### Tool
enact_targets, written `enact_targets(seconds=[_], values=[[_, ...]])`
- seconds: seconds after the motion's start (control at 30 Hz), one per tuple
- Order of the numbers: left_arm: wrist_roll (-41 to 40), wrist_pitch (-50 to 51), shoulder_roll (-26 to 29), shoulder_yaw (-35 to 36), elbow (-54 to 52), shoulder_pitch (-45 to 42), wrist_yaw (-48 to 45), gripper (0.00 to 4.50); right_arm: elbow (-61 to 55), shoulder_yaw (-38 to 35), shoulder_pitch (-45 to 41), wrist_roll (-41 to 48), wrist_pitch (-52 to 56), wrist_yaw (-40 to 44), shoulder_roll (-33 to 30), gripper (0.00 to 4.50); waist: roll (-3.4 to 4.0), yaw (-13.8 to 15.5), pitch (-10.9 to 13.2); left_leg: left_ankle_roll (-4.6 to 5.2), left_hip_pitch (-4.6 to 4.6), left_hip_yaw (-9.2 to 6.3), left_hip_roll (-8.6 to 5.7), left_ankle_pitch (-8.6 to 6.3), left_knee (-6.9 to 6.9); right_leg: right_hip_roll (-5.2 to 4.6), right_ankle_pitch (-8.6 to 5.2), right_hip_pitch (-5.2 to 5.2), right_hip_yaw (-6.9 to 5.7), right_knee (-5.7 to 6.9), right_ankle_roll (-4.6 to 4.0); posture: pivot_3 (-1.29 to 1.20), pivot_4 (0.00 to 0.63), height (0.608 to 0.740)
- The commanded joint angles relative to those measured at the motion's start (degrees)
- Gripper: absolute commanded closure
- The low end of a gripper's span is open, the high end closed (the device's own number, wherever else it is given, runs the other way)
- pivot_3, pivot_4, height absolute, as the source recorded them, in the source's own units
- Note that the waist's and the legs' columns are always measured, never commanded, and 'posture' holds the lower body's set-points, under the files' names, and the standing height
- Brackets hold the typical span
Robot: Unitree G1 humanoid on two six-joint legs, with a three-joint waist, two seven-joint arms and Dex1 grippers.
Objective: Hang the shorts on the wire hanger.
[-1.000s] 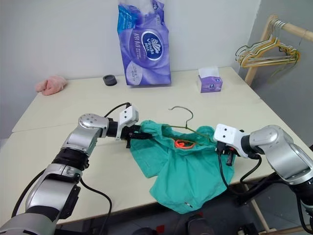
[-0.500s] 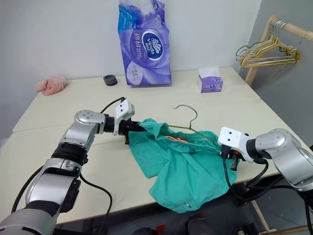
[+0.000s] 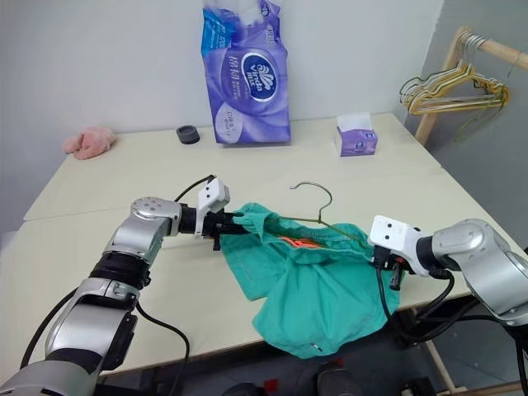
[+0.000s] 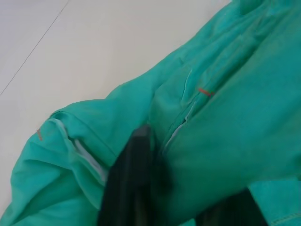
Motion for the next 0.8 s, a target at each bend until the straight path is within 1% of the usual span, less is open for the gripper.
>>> enact_targets(seconds=[0.03,0.13,0.2,0.37,0.43,0.5,0.57,0.67,0.77,0.8], values=[[-2.3,1.0,-0.1,2.0,-4.4,0.1,0.4,2.32,-1.8,-2.3,-1.3,1.2,0.5,-0.1,-0.1,4.50,0.00,0.0,0.0,0.00,0.00,-0.01,0.00,0.00,0.00,0.00,0.00,0.00,0.00,0.00,0.00,-0.22,0.042,0.740],[-2.9,0.4,-0.4,3.7,-5.8,0.9,3.0,1.38,-2.3,-3.2,-1.1,2.5,1.7,-0.4,0.2,4.50,0.00,0.0,0.0,0.00,0.00,-0.01,0.00,0.00,0.00,0.00,0.00,0.00,0.00,0.00,0.00,-0.23,0.042,0.740],[-3.7,0.3,0.0,4.9,-6.8,1.4,3.6,0.86,-2.7,-4.0,-0.8,3.6,2.7,-0.7,0.3,4.50,0.00,0.0,0.0,0.00,0.01,-0.01,0.00,0.00,0.00,0.00,0.00,0.00,0.00,0.01,0.00,-0.23,0.041,0.740],[-6.5,2.6,2.9,10.6,-10.9,2.9,7.6,0.86,-4.3,-9.7,2.1,7.8,7.3,-2.0,0.9,4.50,0.00,0.0,0.0,0.00,0.01,-0.02,0.01,0.00,-0.01,0.00,0.00,0.00,0.00,0.00,0.00,-0.23,0.048,0.740],[-7.5,4.0,4.0,12.1,-12.2,2.9,8.6,0.86,-5.3,-13.5,3.9,10.8,10.7,-2.9,1.9,4.50,-0.01,0.0,0.0,0.00,0.00,-0.03,0.01,0.00,-0.01,0.00,0.00,0.00,0.00,0.00,0.00,-0.23,0.053,0.740],[-9.0,6.4,4.9,12.8,-15.8,3.2,8.7,0.86,-6.3,-18.6,6.3,14.2,15.3,-4.0,3.5,4.50,-0.01,0.1,0.0,0.00,-0.01,-0.04,0.01,0.00,-0.01,0.00,0.00,0.01,0.00,-0.01,0.00,-0.23,0.058,0.740],[-10.6,9.8,4.7,11.6,-21.9,3.6,8.5,0.86,-7.3,-26.4,9.4,18.2,22.8,-5.5,6.7,4.50,-0.04,0.4,0.0,0.00,-0.01,-0.05,0.01,0.00,-0.01,-0.01,0.00,0.03,-0.01,-0.02,0.00,-0.23,0.063,0.740],[-12.0,13.1,3.5,9.9,-28.0,4.1,9.0,0.86,-9.0,-33.9,12.1,21.7,30.9,-7.9,9.7,4.50,-0.04,1.1,0.0,0.01,-0.04,-0.07,-0.01,-0.01,-0.01,-0.04,0.00,0.06,-0.03,-0.06,0.00,-0.25,0.079,0.740],[-12.3,15.5,1.0,6.9,-33.4,3.9,10.4,0.86,-10.4,-41.5,13.4,23.7,39.9,-10.3,13.6,4.50,-0.02,1.2,0.1,0.01,0.00,-0.04,-0.01,-0.01,-0.01,-0.04,0.00,0.08,-0.01,-0.02,0.00,-0.28,0.094,0.740],[-12.6,16.8,-1.2,4.8,-35.5,2.9,11.0,0.86,-9.9,-45.7,14.9,24.0,41.9,-12.6,15.5,4.50,-0.01,1.3,0.1,0.01,0.02,-0.05,-0.01,-0.01,-0.01,-0.03,0.00,0.09,-0.01,0.00,0.00,-0.29,0.101,0.740]])
